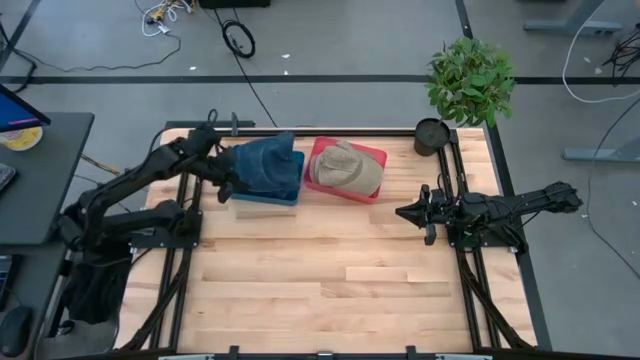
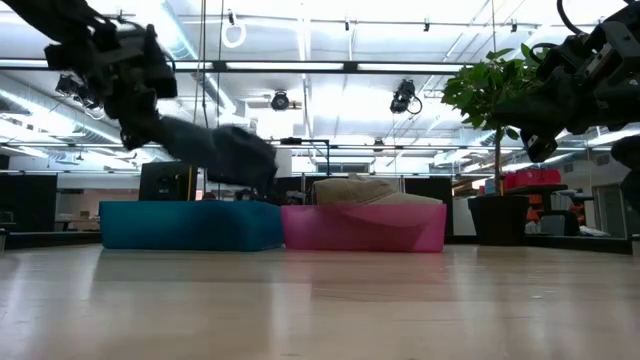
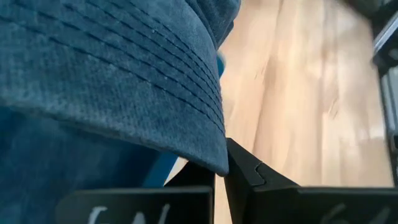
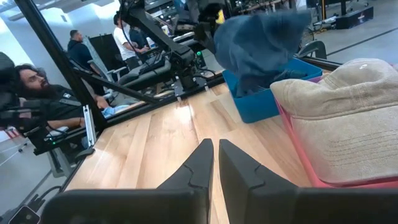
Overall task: Pick & Place hat
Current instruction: Put the blue cap into the blue bin
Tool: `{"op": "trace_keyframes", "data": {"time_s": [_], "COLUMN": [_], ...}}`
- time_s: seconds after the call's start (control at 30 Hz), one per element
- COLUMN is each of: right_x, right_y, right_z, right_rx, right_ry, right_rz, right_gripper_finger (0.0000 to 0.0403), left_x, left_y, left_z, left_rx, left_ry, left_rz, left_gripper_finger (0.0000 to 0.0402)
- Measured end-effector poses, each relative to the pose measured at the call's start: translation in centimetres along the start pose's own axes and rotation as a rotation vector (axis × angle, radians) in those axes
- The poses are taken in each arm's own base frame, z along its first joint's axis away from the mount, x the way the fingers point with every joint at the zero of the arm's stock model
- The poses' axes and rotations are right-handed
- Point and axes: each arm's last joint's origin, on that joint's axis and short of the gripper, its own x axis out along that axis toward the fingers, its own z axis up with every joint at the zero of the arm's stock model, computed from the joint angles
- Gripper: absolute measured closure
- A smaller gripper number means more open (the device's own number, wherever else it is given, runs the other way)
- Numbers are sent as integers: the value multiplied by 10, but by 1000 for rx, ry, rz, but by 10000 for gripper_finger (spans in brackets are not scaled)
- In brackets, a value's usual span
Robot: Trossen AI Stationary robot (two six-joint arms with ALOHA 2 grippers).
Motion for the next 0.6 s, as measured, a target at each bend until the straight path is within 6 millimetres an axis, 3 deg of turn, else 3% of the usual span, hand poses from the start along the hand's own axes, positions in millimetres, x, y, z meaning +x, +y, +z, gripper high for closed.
{"op": "trace_keyframes", "data": {"time_s": [0.6], "right_x": [0], "right_y": [0], "right_z": [0], "right_rx": [0], "right_ry": [0], "right_rz": [0], "right_gripper_finger": [372], "left_x": [46], "left_y": [34], "left_z": [-8], "left_rx": [11], "left_ry": [241], "left_rz": [-79], "left_gripper_finger": [389]}}
